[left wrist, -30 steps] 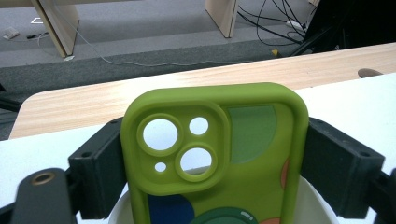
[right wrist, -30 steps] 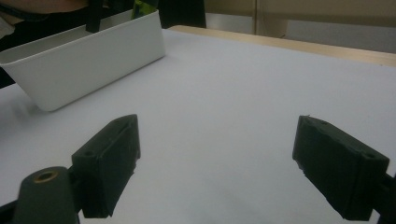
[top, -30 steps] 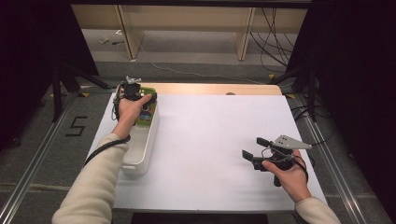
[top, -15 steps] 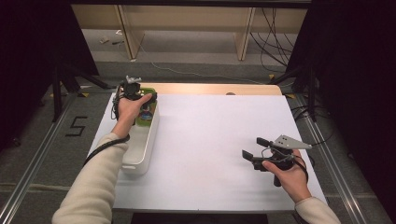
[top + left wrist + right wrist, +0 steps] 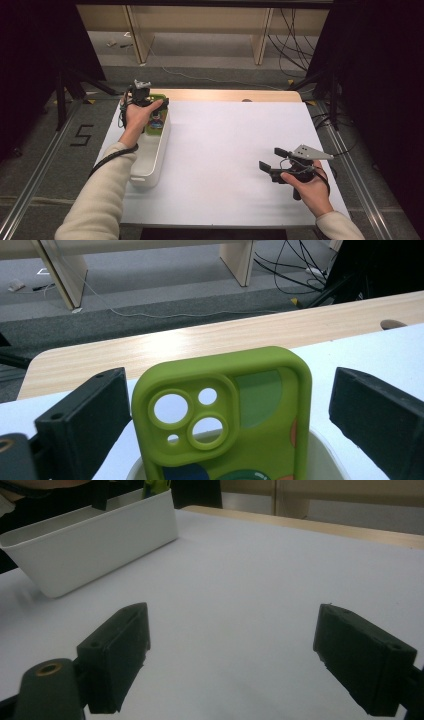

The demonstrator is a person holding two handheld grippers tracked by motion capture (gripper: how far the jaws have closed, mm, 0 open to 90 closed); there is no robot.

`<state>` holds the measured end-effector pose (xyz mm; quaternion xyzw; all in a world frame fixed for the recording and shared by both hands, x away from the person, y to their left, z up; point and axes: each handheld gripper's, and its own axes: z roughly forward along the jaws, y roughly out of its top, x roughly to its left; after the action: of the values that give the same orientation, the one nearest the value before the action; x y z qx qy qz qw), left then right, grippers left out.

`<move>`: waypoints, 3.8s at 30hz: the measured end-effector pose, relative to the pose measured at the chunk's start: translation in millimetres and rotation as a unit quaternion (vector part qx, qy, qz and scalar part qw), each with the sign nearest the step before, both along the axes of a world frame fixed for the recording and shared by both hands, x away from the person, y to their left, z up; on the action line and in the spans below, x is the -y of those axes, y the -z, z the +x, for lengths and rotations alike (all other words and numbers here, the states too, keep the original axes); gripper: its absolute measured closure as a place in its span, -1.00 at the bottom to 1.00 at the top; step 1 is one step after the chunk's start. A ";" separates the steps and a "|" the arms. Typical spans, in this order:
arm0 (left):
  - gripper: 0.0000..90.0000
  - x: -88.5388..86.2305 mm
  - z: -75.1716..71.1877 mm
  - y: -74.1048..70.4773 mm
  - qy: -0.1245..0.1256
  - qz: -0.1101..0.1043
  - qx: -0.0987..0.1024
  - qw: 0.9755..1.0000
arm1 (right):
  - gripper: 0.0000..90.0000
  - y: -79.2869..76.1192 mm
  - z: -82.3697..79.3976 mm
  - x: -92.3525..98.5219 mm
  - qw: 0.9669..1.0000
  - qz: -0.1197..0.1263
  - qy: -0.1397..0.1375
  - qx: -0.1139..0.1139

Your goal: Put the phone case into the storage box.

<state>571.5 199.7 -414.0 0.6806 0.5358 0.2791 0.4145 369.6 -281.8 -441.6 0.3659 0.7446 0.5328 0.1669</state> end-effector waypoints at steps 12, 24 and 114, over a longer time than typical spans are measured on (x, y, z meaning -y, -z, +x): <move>-1.00 -2.4 -6.0 -9.5 0.000 0.002 0.015 1.000 | -0.65 -0.2 -0.2 -0.1 1.000 -0.001 0.000 0.000; -1.00 -8.2 -19.0 -15.8 -0.002 0.002 0.025 1.000 | -0.64 -0.7 -0.4 0.1 1.000 -0.001 0.001 0.000; -0.93 1.4 -122.4 -26.7 0.099 -0.041 0.059 0.992 | -0.65 -1.6 -0.1 0.7 1.000 0.002 0.005 0.001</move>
<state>449.1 198.3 -387.4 0.6954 0.4512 0.2540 0.4983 369.5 -282.6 -440.1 0.3694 0.7418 0.5334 0.1696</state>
